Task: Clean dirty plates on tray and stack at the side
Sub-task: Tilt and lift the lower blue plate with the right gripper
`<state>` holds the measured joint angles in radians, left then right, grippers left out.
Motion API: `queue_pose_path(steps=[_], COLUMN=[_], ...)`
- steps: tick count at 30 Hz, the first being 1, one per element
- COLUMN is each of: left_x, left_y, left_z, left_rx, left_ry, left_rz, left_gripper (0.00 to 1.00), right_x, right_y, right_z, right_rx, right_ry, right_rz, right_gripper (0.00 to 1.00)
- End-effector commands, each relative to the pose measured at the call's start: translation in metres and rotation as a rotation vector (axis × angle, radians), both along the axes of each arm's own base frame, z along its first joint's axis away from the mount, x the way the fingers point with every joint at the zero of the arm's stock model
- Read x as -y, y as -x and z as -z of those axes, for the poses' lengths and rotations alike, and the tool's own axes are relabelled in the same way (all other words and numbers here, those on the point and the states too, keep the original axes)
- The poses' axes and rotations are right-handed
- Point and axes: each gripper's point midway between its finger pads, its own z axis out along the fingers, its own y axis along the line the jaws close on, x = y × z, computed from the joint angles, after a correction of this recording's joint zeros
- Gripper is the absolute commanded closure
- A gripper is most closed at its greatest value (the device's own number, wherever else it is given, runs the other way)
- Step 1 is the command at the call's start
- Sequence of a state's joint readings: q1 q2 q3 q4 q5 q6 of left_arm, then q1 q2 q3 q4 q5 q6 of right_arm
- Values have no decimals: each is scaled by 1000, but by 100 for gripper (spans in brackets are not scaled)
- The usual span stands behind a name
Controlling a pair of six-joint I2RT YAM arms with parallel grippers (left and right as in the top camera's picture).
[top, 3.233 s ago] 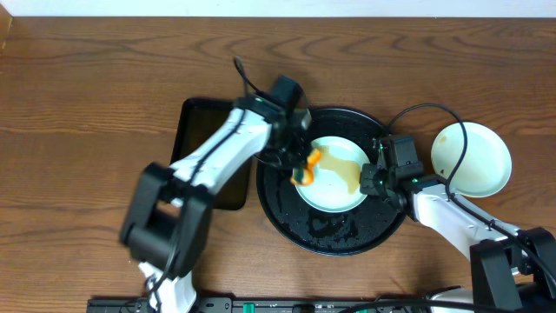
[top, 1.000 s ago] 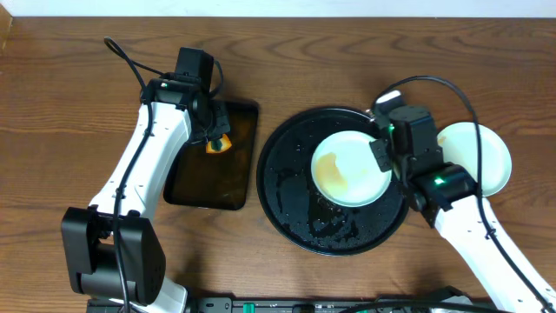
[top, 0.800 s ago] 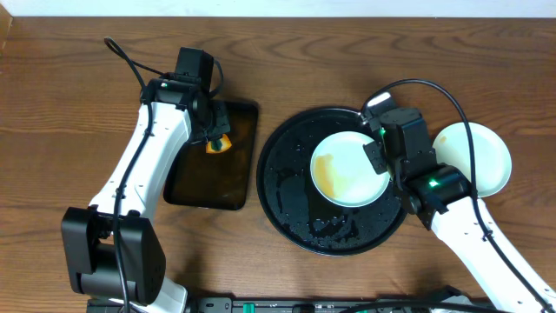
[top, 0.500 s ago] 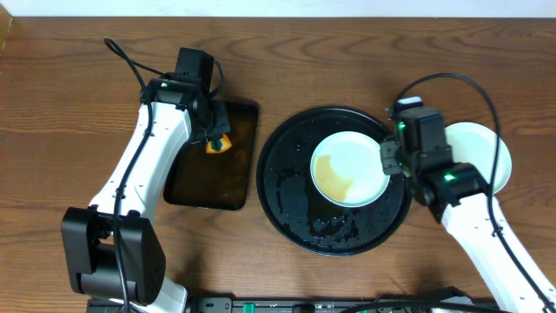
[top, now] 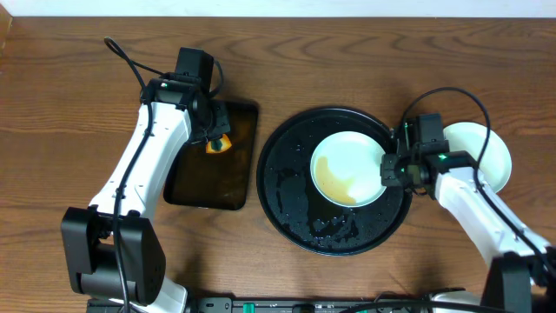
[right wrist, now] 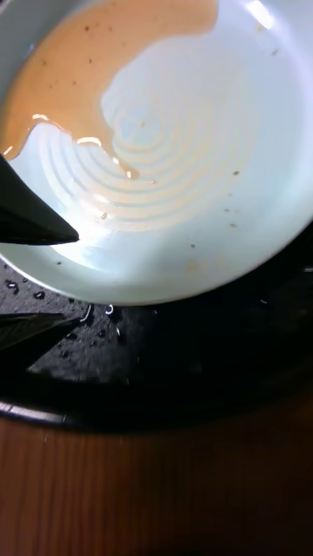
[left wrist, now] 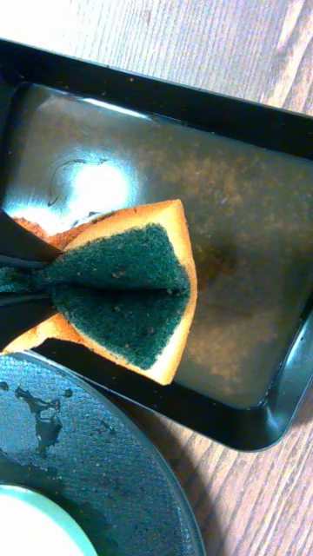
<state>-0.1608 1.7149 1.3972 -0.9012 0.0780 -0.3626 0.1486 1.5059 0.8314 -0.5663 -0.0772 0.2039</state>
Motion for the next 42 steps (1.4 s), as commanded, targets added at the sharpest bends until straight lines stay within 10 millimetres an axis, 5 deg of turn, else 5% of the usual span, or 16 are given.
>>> queue_pose_path(steps=[1, 8, 11, 12, 13, 19, 21, 24, 27, 35, 42], left_x=[-3, -3, -3, -3, -3, -3, -3, -3, -3, -3, -3], left_y=[2, 2, 2, 2, 2, 2, 2, 3, 3, 4, 5], left_z=[6, 6, 6, 6, 6, 6, 6, 6, 6, 6, 6], left_rx=[-17, -17, -17, -17, -17, -17, -17, -19, -21, -25, -30], left_ry=[-14, -14, -14, -14, -14, -14, -14, -14, -14, -15, -16], left_rz=[-5, -5, -5, -5, -5, -5, -5, -6, -6, -6, -5], left_gripper=[92, 92, 92, 92, 92, 92, 92, 92, 92, 92, 92], right_x=[-1, -3, -5, -6, -6, -6, -6, -6, -6, -18, -17], right_y=[5, 6, 7, 7, 7, 2, 2, 2, 3, 6, -14], right_z=[18, 50, 56, 56, 56, 55, 55, 55, 55, 53, 37], right_rx=[-62, -137, -150, -149, -149, -130, -130, -131, -135, -150, -68], right_ry=[-21, -25, -31, -33, -33, -37, -37, -37, -38, -103, -99], right_rz=[31, 31, 28, 27, 27, 26, 26, 27, 26, 8, 8], right_gripper=[77, 69, 48, 34, 2, 1, 15, 67, 99, 99, 99])
